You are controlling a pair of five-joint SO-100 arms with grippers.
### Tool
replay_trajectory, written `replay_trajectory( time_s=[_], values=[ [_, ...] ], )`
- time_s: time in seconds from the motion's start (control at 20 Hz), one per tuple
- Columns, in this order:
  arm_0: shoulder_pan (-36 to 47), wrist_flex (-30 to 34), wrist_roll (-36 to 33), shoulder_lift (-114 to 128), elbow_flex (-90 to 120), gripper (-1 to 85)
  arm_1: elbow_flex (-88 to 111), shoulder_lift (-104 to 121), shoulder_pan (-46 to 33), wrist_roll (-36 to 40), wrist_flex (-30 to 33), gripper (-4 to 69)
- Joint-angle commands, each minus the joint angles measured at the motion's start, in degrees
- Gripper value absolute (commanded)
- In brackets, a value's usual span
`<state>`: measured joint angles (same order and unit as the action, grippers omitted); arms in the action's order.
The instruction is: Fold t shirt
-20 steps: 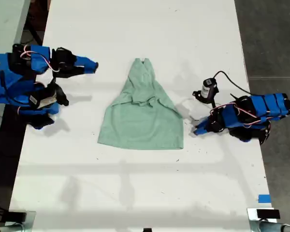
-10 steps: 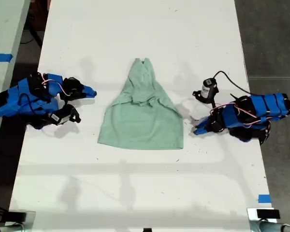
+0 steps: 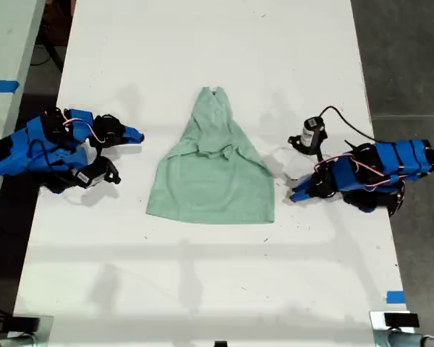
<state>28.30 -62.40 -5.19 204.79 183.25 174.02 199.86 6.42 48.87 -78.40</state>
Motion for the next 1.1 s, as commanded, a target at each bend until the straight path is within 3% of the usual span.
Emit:
replay_trajectory(
  time_s=[0.0,0.2,0.4,0.75,1.05],
  values=[
    [2.02,0.97,0.0,0.35,0.7,-0.1,3.08,0.7,0.53,0.7,-0.09,9.0],
    [4.66,0.79,1.41,0.35,0.7,0.1,3.08,0.7,0.53,0.7,-0.09,9.0],
    [5.27,0.79,1.41,0.35,0.7,7.0,3.08,0.7,0.53,0.7,-0.09,9.0],
    [4.04,0.79,2.11,0.35,0.88,0.7,3.08,0.7,0.53,0.7,-0.09,9.0],
    [5.71,0.7,2.29,0.35,0.88,2.3,3.08,0.7,0.53,0.7,-0.09,9.0]
  ],
)
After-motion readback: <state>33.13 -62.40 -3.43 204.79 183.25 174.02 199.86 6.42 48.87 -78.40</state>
